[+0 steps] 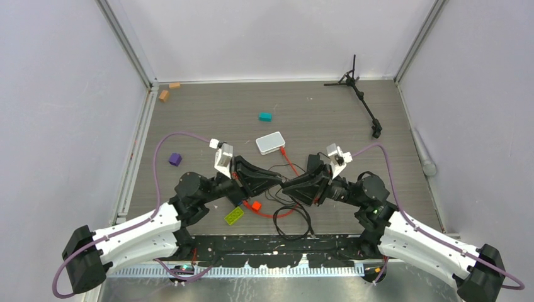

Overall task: Insert the plug into the switch port
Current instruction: Pick up the connector from the center of the board.

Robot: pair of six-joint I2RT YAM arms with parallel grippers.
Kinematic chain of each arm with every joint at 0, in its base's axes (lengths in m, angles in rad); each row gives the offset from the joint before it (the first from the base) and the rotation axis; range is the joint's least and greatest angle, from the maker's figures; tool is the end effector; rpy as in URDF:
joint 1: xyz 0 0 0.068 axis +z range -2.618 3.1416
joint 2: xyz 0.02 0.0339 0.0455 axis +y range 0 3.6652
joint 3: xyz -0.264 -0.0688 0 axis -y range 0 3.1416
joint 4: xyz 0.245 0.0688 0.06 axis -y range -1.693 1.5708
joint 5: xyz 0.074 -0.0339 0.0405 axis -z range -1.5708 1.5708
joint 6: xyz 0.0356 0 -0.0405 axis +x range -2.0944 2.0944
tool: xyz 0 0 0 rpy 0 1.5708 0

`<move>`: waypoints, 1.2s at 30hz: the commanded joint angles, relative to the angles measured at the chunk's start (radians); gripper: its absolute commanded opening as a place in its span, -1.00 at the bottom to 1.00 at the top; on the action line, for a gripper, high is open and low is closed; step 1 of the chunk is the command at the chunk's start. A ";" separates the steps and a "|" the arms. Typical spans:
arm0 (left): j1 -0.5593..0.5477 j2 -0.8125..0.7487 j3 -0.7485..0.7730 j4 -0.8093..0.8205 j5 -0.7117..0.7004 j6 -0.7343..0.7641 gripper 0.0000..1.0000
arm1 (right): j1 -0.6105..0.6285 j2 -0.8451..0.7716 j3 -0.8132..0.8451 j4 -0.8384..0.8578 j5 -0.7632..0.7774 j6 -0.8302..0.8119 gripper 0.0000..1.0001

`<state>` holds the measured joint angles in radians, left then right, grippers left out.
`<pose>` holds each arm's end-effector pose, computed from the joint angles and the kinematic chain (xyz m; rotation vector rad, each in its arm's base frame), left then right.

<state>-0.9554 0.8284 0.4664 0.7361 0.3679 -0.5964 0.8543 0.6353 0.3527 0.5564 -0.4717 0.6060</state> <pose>0.1002 -0.1639 0.3166 0.5967 1.2483 -1.5486 0.0937 0.1323 0.2880 -0.6274 1.3635 1.5154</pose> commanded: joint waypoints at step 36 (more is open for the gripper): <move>0.001 0.021 -0.047 0.219 -0.096 -0.007 -1.00 | -0.001 0.123 -0.014 0.294 0.049 0.061 -0.37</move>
<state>-0.9554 0.8764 0.4107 0.8852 0.3058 -0.6239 0.8539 0.7536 0.3431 0.8074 -0.4286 0.6609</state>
